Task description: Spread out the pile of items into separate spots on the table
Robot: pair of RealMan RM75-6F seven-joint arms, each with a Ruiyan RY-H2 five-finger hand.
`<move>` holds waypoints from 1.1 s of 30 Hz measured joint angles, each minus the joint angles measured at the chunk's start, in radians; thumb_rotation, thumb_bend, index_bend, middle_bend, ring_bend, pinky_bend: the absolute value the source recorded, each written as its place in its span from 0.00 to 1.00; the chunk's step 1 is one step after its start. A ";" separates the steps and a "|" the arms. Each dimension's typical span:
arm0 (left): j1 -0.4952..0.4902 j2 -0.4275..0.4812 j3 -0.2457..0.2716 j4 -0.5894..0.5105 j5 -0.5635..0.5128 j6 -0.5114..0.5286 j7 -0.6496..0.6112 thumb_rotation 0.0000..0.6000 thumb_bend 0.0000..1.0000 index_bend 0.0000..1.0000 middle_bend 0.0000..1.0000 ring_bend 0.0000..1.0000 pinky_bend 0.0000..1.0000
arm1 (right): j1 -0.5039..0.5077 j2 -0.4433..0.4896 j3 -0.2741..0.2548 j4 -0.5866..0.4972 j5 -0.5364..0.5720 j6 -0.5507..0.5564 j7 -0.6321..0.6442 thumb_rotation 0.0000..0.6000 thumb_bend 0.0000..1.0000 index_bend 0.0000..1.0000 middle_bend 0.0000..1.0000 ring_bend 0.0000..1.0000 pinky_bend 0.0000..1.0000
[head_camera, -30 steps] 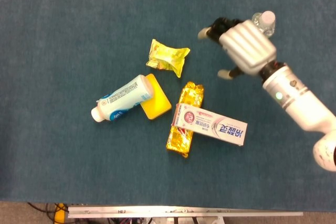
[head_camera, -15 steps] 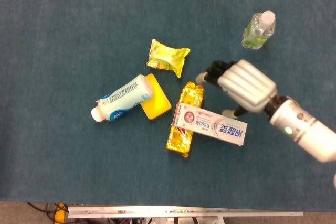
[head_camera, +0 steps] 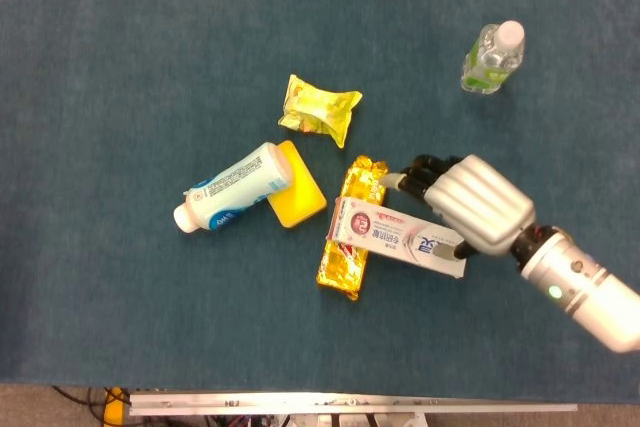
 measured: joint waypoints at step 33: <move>-0.006 0.019 0.018 0.025 0.032 -0.011 -0.039 1.00 0.37 0.33 0.21 0.13 0.23 | -0.007 -0.258 0.003 0.032 0.185 0.089 -0.335 1.00 0.00 0.07 0.21 0.17 0.47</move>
